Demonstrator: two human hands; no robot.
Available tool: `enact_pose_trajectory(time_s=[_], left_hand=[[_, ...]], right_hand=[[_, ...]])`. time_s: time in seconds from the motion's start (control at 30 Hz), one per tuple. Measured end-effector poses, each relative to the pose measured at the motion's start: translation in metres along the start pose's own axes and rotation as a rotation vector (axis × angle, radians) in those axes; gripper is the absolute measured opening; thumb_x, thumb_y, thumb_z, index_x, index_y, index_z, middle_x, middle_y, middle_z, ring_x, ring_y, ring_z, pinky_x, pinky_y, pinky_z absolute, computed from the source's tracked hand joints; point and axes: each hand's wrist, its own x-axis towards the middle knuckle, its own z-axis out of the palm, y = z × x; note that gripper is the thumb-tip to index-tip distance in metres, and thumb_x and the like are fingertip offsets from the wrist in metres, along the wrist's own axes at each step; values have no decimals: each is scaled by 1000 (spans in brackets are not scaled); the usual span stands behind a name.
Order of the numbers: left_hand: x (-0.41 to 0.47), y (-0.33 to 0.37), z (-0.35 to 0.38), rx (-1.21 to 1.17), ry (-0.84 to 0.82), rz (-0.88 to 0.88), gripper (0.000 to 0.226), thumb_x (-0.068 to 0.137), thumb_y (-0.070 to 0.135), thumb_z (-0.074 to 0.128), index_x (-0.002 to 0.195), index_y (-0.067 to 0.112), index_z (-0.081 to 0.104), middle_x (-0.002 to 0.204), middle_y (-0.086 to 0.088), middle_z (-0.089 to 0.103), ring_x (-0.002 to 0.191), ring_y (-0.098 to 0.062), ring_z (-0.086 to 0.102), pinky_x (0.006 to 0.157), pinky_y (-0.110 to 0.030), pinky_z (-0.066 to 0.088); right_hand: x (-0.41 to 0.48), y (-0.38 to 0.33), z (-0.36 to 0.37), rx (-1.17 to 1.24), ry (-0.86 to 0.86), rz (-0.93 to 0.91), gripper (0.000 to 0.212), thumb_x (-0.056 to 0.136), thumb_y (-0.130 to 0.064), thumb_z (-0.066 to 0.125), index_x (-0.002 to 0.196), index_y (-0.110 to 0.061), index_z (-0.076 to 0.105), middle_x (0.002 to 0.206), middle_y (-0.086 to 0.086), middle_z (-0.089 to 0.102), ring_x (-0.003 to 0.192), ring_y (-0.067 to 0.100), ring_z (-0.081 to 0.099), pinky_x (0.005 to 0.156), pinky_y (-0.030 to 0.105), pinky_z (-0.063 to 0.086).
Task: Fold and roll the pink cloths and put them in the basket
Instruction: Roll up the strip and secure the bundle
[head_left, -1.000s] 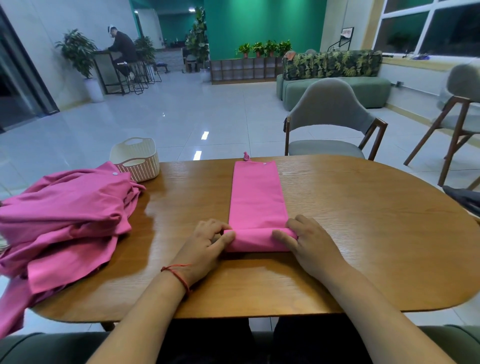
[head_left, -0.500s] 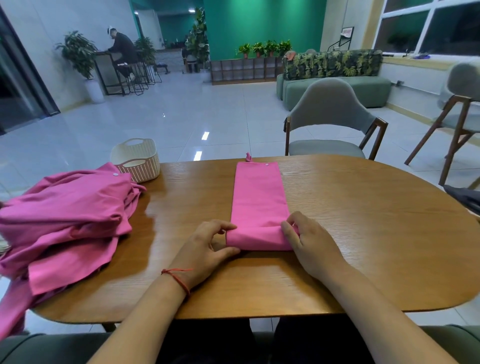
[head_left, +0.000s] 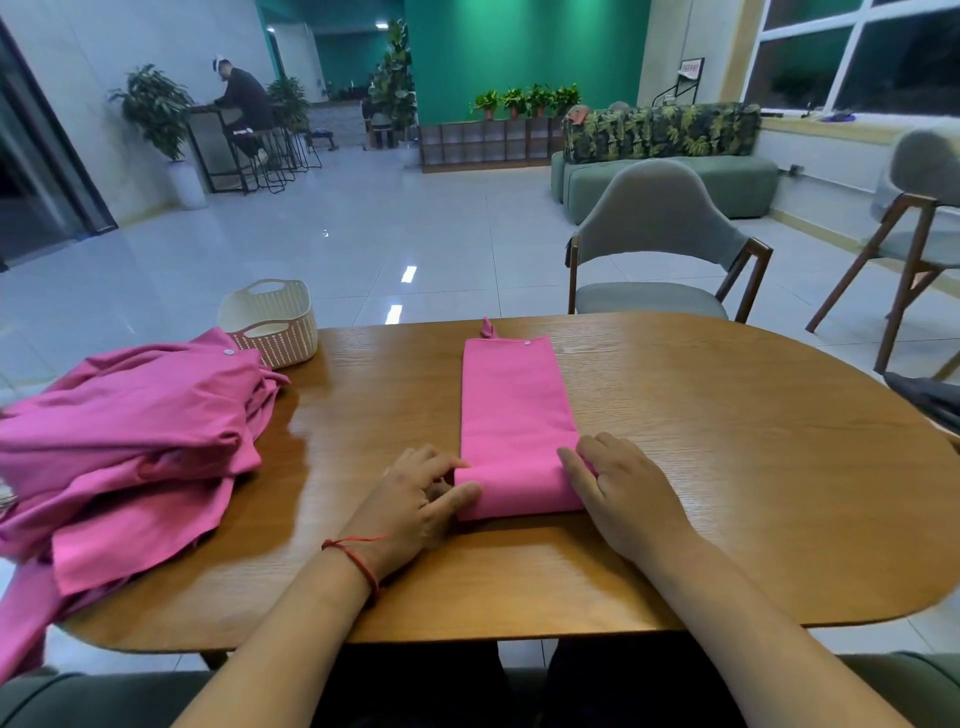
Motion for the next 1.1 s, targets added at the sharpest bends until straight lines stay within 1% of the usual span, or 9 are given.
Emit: enact_pose_trajectory(time_s=[0.13, 0.23, 0.33, 0.47, 0.6, 0.73, 0.83, 1.0, 1.1], left_hand=[[-6, 10, -3, -2, -1, 65, 63, 80, 70, 75, 134, 40, 63, 123, 25, 51, 123, -6, 50, 100, -21, 43], [-10, 15, -6, -47, 34, 74, 67, 73, 52, 91, 132, 44, 59, 117, 26, 56, 112, -7, 57, 87, -15, 47], [-10, 12, -5, -53, 50, 16, 63, 68, 51, 94, 122, 45, 62, 108, 21, 60, 99, -4, 59, 79, -13, 45], [-5, 8, -3, -73, 20, -34, 53, 75, 59, 85, 122, 47, 66, 107, 17, 63, 93, -5, 59, 77, -15, 47], [-1, 5, -1, -95, -23, -56, 44, 83, 62, 77, 122, 45, 67, 108, 16, 62, 97, -4, 58, 79, -15, 45], [0, 2, -2, -115, -65, -89, 37, 88, 73, 64, 116, 49, 69, 109, 13, 62, 97, -4, 58, 80, -21, 46], [1, 3, -2, -130, -64, -78, 37, 91, 74, 58, 110, 44, 70, 106, 12, 63, 100, -2, 56, 81, -22, 43], [0, 2, 1, -71, -57, -26, 52, 92, 83, 40, 92, 38, 65, 95, 16, 63, 103, -7, 54, 93, -38, 47], [0, 8, 1, -26, -57, 1, 47, 95, 83, 32, 85, 45, 59, 93, 19, 59, 100, -6, 52, 94, -42, 46]], right_hand=[[2, -5, -4, 70, -28, 67, 47, 108, -52, 41, 72, -22, 46, 75, -7, 49, 78, 16, 50, 73, 41, 43], [4, -7, -8, 43, -62, 146, 49, 109, -54, 37, 74, -23, 52, 78, -8, 53, 82, 15, 52, 73, 41, 45], [4, -9, -9, -22, -62, 180, 50, 110, -54, 34, 79, -23, 57, 80, -10, 53, 86, 15, 54, 69, 38, 42], [-2, -4, 2, -172, 156, 2, 25, 111, -32, 42, 97, -22, 60, 93, -5, 55, 90, 27, 55, 72, 43, 51], [1, 0, 5, -111, 142, -32, 33, 111, -38, 32, 102, -22, 59, 105, -4, 54, 97, 23, 48, 86, 43, 47], [0, -1, 4, -102, 108, -22, 36, 110, -41, 31, 100, -24, 61, 102, -8, 56, 96, 19, 48, 86, 42, 46], [0, -3, 3, -70, 95, 8, 39, 108, -43, 31, 95, -24, 64, 94, -11, 56, 90, 19, 50, 83, 42, 45], [-2, -11, -6, -67, 66, 65, 44, 109, -43, 37, 72, -27, 56, 74, -10, 50, 75, 16, 51, 70, 36, 36], [0, -14, -10, -65, -2, 170, 49, 109, -45, 39, 70, -22, 57, 74, -8, 54, 75, 18, 54, 64, 36, 34]])
